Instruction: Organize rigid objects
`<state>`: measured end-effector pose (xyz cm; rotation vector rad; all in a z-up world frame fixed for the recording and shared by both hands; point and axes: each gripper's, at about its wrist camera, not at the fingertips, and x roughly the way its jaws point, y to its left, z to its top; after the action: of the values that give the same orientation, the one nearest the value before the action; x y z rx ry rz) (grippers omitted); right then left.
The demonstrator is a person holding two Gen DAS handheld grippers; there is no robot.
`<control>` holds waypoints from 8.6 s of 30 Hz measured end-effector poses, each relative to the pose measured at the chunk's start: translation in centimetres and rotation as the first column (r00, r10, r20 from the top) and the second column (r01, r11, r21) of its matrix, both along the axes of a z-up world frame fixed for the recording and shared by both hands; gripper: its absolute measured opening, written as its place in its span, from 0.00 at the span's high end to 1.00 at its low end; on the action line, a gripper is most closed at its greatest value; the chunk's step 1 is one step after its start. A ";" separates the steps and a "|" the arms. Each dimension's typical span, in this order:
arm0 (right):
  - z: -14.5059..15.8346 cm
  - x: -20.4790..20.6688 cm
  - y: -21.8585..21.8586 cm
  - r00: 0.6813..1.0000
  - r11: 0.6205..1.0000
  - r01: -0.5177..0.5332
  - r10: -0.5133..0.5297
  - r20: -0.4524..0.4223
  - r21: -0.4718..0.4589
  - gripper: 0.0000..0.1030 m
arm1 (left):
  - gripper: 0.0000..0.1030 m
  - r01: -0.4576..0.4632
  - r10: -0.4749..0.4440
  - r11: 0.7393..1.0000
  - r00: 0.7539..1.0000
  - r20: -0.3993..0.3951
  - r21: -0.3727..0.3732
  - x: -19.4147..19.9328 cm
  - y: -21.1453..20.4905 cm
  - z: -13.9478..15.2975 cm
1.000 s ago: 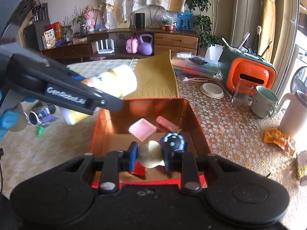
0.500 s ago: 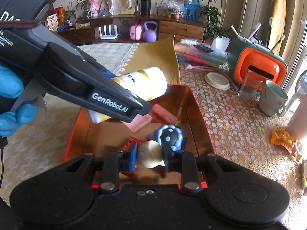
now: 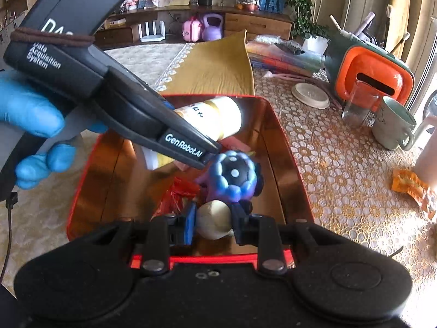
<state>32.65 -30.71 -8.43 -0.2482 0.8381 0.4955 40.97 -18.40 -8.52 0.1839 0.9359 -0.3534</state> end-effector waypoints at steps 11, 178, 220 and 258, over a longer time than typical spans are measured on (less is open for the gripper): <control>-0.4 0.2 0.0 1.000 1.000 0.002 -0.002 -0.012 0.004 0.74 | 0.57 -0.032 0.032 0.999 0.999 -0.037 -0.007 0.6 0.3 -1.1; -1.2 -7.8 24.7 0.980 0.973 -0.199 0.201 -0.005 0.115 0.94 | 0.45 -0.577 0.584 0.811 0.793 0.174 -0.094 -19.8 32.9 -2.6; 7.5 -11.7 8.0 0.991 0.968 -0.030 -0.004 0.134 0.249 0.94 | 0.45 -0.396 0.423 0.901 0.891 0.163 -0.174 -21.8 20.3 7.1; 3.0 -1.5 -5.2 0.974 0.955 0.212 -0.225 0.039 0.209 0.94 | 0.45 -0.211 0.216 0.976 0.971 0.101 -0.054 -10.4 2.0 3.0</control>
<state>31.10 -35.88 -5.39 0.0190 0.7371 0.3600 30.54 -16.38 -5.50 0.0609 0.8333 -0.1625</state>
